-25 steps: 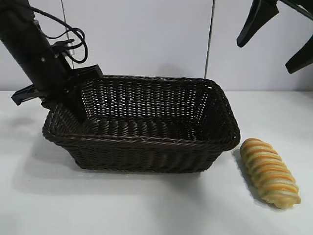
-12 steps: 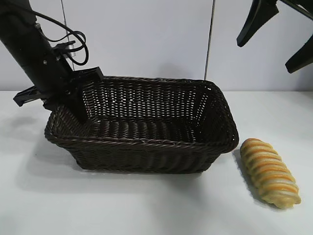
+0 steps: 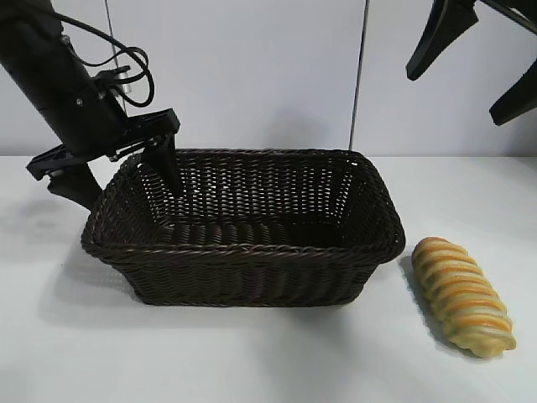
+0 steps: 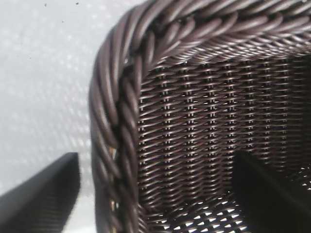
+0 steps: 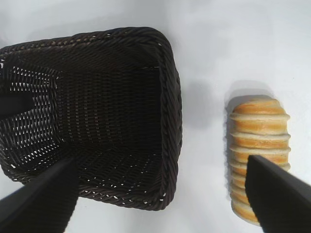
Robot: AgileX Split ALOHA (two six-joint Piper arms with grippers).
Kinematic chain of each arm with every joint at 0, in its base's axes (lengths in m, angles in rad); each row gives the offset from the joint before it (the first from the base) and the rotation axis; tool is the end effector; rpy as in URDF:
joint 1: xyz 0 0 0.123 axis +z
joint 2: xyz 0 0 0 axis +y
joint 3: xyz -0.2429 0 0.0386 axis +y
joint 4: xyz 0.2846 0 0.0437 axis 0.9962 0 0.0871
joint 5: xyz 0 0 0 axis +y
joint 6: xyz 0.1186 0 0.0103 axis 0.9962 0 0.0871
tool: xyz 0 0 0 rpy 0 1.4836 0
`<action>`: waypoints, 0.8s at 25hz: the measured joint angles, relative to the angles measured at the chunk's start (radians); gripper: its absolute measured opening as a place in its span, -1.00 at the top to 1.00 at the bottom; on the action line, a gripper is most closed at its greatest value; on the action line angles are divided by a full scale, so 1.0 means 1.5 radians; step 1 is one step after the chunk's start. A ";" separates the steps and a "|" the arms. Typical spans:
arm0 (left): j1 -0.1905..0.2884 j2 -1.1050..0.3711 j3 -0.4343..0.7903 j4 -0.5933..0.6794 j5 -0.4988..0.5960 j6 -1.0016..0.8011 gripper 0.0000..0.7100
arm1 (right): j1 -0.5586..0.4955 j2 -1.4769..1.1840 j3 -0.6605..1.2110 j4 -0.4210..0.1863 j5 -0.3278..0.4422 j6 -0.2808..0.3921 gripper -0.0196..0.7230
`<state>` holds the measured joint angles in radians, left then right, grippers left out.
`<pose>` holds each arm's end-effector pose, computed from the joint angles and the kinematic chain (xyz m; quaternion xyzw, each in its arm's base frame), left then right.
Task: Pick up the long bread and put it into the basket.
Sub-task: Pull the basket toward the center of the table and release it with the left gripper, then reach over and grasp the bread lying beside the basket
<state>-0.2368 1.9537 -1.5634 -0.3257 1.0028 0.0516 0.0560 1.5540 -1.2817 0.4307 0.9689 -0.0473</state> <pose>0.4193 -0.1342 0.1561 0.0729 0.9778 -0.1584 0.1162 0.3673 0.0616 0.2320 0.0325 0.9587 0.1982 0.2013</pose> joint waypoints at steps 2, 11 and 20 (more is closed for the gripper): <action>0.000 -0.023 -0.007 0.033 0.015 -0.024 -0.96 | 0.000 0.000 0.000 0.000 0.000 0.000 -0.83; 0.100 -0.093 -0.007 0.121 0.071 -0.058 -0.96 | 0.000 0.000 0.000 0.000 0.003 -0.001 -0.83; 0.339 -0.162 -0.007 0.168 0.136 -0.040 -0.96 | 0.000 0.000 0.000 0.000 0.005 -0.002 -0.83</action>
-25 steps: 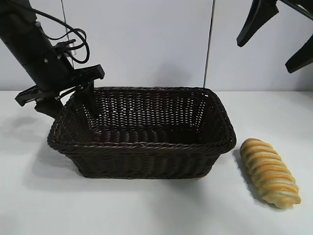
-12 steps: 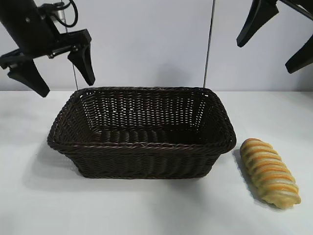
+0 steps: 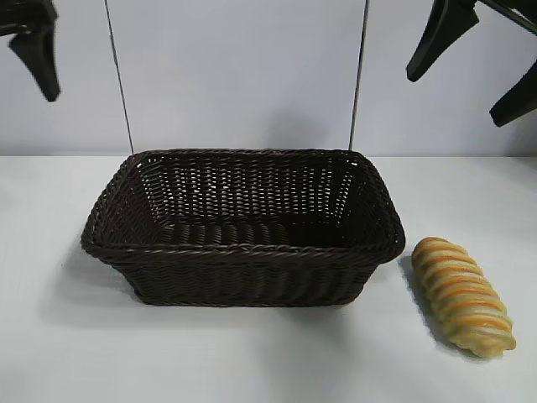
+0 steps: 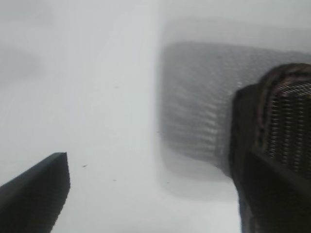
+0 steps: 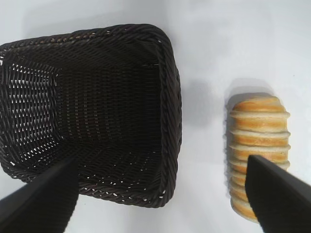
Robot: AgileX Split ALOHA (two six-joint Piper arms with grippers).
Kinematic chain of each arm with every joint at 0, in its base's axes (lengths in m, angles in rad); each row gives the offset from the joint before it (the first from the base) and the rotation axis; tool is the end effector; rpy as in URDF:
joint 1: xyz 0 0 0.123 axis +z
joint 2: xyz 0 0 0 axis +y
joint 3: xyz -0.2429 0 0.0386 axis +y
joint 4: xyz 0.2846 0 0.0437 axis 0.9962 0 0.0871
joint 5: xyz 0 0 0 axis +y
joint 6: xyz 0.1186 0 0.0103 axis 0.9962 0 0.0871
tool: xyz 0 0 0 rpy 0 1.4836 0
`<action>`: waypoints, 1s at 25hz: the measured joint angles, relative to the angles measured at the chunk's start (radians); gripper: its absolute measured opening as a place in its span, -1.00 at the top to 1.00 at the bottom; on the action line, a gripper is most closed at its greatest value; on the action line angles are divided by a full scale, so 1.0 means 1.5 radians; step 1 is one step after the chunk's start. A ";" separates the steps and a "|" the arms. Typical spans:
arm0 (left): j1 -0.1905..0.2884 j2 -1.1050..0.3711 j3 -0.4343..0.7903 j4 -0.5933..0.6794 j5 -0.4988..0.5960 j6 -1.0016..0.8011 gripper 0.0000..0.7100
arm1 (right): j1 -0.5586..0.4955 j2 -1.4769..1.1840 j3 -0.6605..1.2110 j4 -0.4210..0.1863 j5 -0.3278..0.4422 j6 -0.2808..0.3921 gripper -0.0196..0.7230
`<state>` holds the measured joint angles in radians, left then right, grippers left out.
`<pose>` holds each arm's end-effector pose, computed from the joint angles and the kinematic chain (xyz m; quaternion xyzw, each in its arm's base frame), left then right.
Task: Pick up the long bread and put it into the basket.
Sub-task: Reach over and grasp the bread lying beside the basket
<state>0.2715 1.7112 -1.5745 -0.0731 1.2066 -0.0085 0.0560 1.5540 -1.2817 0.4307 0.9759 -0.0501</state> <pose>0.3846 0.0986 0.2497 -0.1452 0.9763 -0.0149 0.1599 0.3665 0.0618 0.2317 0.0304 0.9594 0.1982 0.1982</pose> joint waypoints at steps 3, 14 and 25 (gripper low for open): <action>0.045 -0.037 0.000 -0.015 0.011 0.006 -0.96 | 0.000 0.000 0.000 0.000 0.000 -0.004 -0.83; 0.028 -0.296 0.000 -0.095 0.020 0.066 -0.96 | 0.000 0.000 0.000 0.000 0.000 -0.017 -0.83; -0.153 -0.667 0.246 0.081 -0.020 0.065 -0.96 | 0.000 0.000 0.000 0.000 0.000 -0.027 -0.83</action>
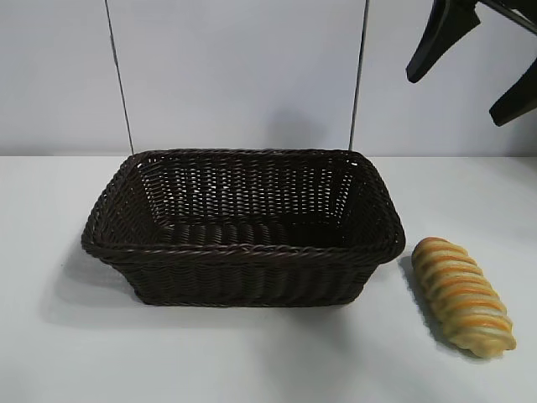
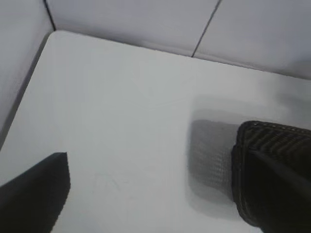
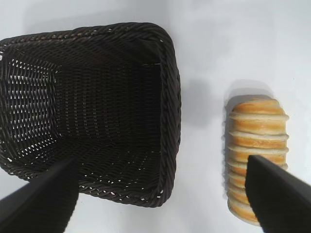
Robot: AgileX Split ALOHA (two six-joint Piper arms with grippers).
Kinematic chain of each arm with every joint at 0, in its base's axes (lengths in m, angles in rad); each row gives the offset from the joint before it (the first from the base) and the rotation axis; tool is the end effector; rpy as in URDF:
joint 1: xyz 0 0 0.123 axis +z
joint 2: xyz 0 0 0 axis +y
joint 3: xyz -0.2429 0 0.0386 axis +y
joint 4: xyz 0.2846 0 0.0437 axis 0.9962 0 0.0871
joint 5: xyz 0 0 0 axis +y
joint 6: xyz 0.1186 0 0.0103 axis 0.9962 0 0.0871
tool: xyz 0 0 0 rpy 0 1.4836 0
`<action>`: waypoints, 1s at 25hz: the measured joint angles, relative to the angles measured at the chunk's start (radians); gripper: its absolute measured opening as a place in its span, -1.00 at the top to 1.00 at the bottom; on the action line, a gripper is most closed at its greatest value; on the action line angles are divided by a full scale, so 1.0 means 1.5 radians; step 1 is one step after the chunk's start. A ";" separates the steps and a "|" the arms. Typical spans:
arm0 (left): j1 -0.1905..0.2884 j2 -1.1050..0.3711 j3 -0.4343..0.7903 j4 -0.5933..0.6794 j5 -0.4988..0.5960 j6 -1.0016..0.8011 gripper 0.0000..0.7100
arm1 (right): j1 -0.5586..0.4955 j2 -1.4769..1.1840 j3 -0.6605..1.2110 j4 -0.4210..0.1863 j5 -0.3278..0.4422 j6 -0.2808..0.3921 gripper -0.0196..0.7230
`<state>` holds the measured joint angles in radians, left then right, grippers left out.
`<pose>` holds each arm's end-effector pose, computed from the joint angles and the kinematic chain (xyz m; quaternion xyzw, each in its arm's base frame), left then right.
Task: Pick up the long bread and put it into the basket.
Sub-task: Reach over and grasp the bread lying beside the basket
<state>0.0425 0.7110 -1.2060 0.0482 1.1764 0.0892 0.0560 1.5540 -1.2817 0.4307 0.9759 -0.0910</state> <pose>0.1690 0.0125 0.4178 0.0184 0.8827 0.0548 0.4664 0.3665 0.0618 0.2317 0.0108 0.9599 0.1941 0.2022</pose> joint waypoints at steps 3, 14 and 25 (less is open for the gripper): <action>0.000 -0.126 0.106 -0.005 -0.041 -0.002 -0.96 | 0.000 0.000 0.000 0.000 0.000 -0.005 -0.83; 0.000 -0.455 0.343 -0.036 -0.030 -0.047 -0.96 | 0.000 -0.001 0.000 -0.079 0.055 -0.015 -0.83; 0.000 -0.483 0.437 -0.058 -0.019 -0.036 -0.94 | -0.036 -0.075 0.061 -0.200 0.036 0.041 -0.79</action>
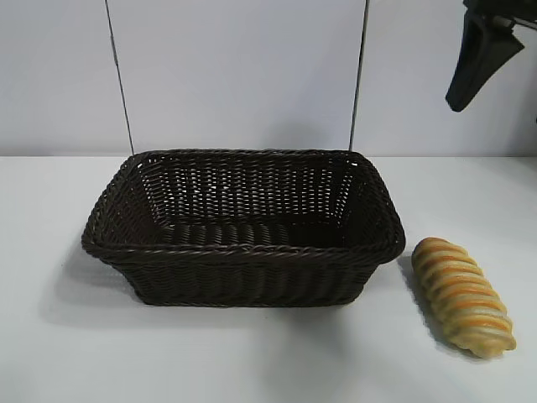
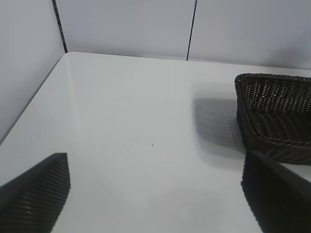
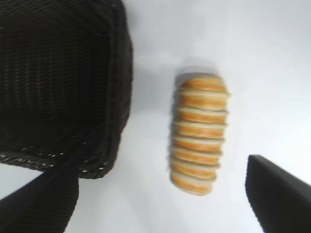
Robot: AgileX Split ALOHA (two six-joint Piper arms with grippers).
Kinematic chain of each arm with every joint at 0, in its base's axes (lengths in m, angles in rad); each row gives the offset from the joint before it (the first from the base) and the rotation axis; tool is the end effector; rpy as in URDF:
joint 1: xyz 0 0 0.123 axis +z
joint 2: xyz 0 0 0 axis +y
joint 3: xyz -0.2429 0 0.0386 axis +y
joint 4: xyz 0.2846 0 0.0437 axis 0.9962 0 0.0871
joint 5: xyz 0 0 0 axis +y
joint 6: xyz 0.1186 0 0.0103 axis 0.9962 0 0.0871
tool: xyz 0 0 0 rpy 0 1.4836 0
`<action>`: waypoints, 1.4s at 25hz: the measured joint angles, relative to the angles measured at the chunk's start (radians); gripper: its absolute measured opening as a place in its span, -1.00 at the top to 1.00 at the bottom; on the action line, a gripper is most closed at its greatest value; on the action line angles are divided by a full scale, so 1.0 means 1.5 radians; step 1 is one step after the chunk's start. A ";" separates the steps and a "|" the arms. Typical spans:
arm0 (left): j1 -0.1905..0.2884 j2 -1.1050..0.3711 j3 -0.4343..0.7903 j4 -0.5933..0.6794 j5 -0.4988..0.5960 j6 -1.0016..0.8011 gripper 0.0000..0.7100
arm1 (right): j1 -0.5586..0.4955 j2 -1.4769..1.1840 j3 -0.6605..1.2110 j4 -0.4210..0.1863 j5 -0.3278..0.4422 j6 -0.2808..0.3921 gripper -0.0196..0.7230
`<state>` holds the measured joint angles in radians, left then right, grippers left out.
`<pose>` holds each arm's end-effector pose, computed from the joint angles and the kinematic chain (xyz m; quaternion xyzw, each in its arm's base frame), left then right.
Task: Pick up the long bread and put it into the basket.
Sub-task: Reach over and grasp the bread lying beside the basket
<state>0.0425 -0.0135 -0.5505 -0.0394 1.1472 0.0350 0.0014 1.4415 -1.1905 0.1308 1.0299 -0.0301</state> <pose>0.0785 -0.0009 0.2907 -0.0010 0.8589 0.0003 0.5122 0.3374 0.0138 0.2306 0.0071 0.9804 0.0586 0.1879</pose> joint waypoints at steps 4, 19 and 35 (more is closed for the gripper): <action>0.000 0.000 0.025 -0.002 0.008 0.016 -0.94 | -0.002 -0.014 0.099 0.008 -0.059 0.000 -0.75; 0.000 0.000 0.044 -0.004 -0.007 0.018 -0.94 | -0.002 -0.018 0.290 0.066 -0.306 -0.031 -0.75; 0.000 0.000 0.044 -0.004 -0.011 0.018 -0.94 | -0.002 0.118 0.293 0.170 -0.405 -0.093 -0.73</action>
<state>0.0425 -0.0135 -0.4852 -0.0452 1.1308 0.0618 -0.0018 1.6186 -0.7507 0.3860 0.4223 -0.1698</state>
